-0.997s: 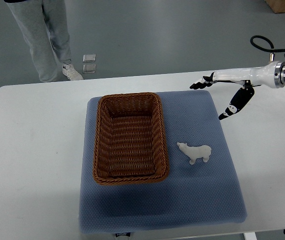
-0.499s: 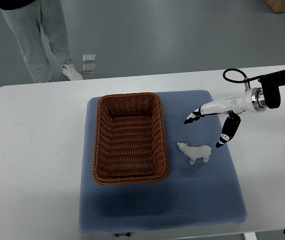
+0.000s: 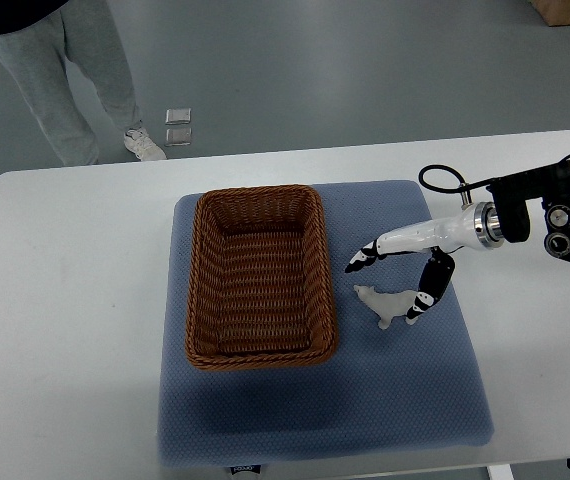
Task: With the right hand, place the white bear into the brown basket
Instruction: 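Lower the open right hand down around the white polar bear, then close the right hand fingers on the bear and lift it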
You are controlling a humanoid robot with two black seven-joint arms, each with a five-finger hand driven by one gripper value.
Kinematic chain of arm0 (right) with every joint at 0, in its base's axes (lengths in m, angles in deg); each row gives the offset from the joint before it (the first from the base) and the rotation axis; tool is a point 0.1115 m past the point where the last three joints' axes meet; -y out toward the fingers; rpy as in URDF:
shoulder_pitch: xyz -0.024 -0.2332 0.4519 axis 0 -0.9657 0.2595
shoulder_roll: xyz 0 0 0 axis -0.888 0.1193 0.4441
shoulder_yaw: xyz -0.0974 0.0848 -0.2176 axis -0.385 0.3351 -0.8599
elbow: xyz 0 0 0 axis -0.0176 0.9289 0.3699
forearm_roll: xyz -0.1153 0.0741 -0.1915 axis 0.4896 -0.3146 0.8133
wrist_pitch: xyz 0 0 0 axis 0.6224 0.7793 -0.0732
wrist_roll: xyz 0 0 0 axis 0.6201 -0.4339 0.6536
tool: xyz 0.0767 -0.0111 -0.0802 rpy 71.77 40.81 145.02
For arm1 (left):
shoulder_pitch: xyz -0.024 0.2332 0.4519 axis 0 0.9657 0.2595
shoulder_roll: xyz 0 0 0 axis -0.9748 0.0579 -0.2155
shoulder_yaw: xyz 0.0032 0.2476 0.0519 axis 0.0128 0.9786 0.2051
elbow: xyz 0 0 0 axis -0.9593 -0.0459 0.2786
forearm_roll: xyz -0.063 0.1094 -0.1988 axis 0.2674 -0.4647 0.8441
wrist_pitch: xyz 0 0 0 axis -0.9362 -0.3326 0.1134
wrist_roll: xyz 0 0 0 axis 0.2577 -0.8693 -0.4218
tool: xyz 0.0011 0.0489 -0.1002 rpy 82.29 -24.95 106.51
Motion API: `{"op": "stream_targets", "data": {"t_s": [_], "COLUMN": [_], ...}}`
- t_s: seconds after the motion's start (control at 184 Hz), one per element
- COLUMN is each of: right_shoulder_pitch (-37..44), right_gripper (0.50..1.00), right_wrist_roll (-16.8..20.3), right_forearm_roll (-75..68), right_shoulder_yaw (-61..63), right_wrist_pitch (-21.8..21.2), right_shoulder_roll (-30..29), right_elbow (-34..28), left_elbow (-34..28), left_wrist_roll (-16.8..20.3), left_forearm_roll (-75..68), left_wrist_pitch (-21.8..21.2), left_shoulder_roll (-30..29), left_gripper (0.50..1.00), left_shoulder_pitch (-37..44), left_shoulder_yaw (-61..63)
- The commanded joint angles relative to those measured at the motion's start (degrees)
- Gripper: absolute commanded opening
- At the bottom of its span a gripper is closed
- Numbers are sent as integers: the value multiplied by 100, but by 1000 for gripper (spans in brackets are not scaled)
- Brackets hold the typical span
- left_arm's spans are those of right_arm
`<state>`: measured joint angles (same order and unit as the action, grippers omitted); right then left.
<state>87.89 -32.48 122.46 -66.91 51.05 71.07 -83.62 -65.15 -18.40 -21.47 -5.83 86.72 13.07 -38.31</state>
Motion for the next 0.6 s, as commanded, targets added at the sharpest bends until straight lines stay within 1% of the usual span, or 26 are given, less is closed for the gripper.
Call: {"op": "stream_targets", "data": {"t_s": [0.0, 0.141, 0.19, 0.244, 0.249, 0.271, 0.32, 0.412, 0.515, 0.575, 0.596], "right_shoulder_pitch": [-92, -171, -207, -233, -242, -277, -321, -330, -330, -338, -347], "right_gripper": [876, 860, 832, 819, 809, 797, 795, 770, 756, 727, 725], "right_wrist_roll": [-8, -8, -8, 0, -8, -8, -8, -8, -8, -8, -8], "right_forearm_roll": [1, 10, 18, 71, 88, 124, 150, 159, 159, 159, 168], "right_shoulder_yaw": [-3, -3, -3, -3, -3, -3, -3, -3, -3, -3, -3], "right_wrist_pitch": [92, 162, 180, 189, 189, 189, 189, 206, 206, 215, 215], "right_shoulder_roll": [-40, -75, -75, -84, -84, -93, -101, -110, -110, -119, -119], "right_elbow": [5, 14, 23, 32, 32, 32, 32, 32, 41, 41, 41], "left_elbow": [0, 0, 0, 0, 0, 0, 0, 0, 0, 0, 0], "left_wrist_roll": [-2, -2, -2, -2, -2, -2, -2, -2, -2, -2, -2], "left_forearm_roll": [0, 0, 0, 0, 0, 0, 0, 0, 0, 0, 0], "left_wrist_pitch": [0, 0, 0, 0, 0, 0, 0, 0, 0, 0, 0], "left_shoulder_roll": [0, 0, 0, 0, 0, 0, 0, 0, 0, 0, 0], "left_gripper": [1000, 1000, 1000, 1000, 1000, 1000, 1000, 1000, 1000, 1000, 1000], "left_shoulder_pitch": [0, 0, 0, 0, 0, 0, 0, 0, 0, 0, 0], "left_shoulder_yaw": [0, 0, 0, 0, 0, 0, 0, 0, 0, 0, 0]}}
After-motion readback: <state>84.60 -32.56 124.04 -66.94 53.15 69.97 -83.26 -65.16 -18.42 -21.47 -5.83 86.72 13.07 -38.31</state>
